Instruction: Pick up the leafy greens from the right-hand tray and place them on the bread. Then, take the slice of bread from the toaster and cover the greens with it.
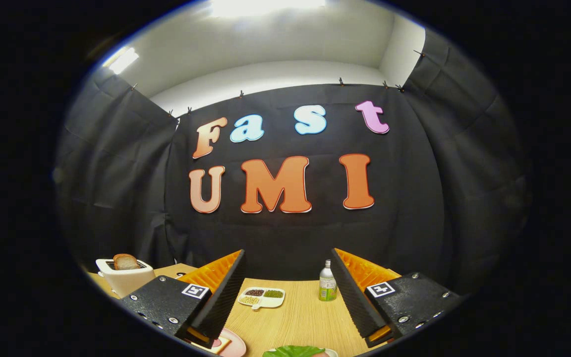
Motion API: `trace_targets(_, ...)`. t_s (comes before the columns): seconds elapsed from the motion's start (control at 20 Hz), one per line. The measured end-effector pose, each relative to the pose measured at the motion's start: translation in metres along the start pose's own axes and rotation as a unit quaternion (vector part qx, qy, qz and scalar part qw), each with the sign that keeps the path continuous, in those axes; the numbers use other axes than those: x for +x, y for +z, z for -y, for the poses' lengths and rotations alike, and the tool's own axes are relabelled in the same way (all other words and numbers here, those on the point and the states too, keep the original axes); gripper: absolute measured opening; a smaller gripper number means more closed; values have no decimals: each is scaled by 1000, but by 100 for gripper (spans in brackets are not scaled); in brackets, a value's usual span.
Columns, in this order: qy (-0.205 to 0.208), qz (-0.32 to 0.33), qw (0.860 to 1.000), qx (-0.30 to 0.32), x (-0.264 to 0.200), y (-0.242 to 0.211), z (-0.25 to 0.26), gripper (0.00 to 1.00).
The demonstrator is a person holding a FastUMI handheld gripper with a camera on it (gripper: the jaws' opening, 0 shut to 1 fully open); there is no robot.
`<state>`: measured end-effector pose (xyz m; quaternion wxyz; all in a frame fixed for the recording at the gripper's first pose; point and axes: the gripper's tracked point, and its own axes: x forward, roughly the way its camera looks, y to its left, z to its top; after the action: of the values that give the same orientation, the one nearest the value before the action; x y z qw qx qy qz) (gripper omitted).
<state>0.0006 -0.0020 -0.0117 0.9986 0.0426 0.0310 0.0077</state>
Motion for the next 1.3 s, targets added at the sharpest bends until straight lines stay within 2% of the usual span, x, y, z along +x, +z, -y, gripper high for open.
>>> trace_targets(0.4, 14, -81, 996, -28, 1, -41, -1, 100)
trace_targets(0.6, 31, -162, 986, -30, -5, -83, -4, 100)
trace_targets(1.0, 51, -333, 941, -25, -30, -170, -3, 100)
trace_targets(1.3, 55, -413, 908, -46, -53, -214, 2, 100)
